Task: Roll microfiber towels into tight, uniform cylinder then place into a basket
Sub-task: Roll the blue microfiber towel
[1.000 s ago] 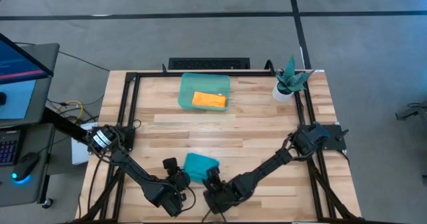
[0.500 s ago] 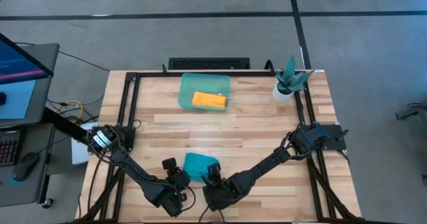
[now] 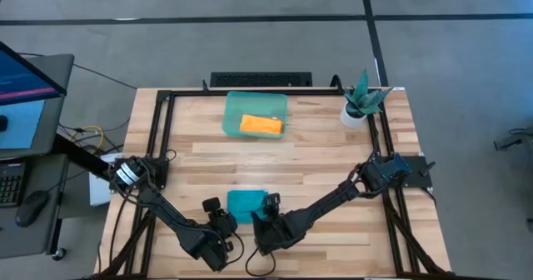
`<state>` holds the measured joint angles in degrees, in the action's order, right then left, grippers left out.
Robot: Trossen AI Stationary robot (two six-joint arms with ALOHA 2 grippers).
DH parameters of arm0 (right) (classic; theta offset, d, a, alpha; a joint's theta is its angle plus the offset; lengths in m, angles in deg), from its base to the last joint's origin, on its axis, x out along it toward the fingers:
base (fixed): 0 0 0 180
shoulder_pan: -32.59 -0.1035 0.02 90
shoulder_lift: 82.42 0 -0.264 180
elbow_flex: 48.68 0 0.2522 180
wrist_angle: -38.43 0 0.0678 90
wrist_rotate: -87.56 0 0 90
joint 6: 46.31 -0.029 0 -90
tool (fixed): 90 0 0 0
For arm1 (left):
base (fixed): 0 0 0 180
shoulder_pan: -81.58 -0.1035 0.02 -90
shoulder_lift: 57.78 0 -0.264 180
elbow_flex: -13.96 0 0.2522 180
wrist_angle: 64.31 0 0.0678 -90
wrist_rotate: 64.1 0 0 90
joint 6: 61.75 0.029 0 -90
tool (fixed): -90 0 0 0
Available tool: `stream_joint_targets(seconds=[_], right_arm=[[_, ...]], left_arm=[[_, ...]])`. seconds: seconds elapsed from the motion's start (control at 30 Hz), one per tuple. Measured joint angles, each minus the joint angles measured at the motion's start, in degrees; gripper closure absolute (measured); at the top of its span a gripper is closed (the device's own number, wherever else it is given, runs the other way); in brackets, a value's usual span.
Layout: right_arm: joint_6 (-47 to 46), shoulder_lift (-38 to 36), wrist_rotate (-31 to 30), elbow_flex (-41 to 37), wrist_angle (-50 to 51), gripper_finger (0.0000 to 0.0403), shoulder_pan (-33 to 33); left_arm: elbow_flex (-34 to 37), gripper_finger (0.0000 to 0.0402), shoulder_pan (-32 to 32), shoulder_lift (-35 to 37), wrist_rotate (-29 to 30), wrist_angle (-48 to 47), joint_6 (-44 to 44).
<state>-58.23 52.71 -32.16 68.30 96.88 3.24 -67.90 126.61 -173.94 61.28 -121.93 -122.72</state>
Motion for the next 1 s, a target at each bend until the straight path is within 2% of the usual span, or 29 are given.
stream_joint_targets(seconds=[0.27,0.37,0.57,0.73,0.9,1.0], right_arm=[[-0.86,1.15,2.25,0.22,-0.23,0.0249,0.75],[-2.94,1.19,3.16,0.2,-0.43,0.0285,0.75],[-3.16,1.19,6.92,0.16,-0.7,0.0386,0.79],[-5.81,1.17,7.98,0.18,-0.67,0.038,0.88],[-8.0,1.3,8.71,1.5,0.41,0.0394,0.97],[-9.62,1.39,9.03,2.45,1.25,0.0392,0.99]], left_arm=[[0.0,0.0272,0.0,0.0,0.02,0.02,-1.3],[0.0,0.0272,0.0,-0.02,0.26,0.02,-2.83],[0.0,0.0272,0.02,-0.11,1.15,0.02,-3.72],[0.02,0.0263,0.02,-0.11,1.8,0.0,-3.63],[0.02,0.0232,0.02,-0.11,3.1,-0.39,-2.59],[0.0,0.0211,-0.05,-0.2,5.82,-1.22,0.12]])
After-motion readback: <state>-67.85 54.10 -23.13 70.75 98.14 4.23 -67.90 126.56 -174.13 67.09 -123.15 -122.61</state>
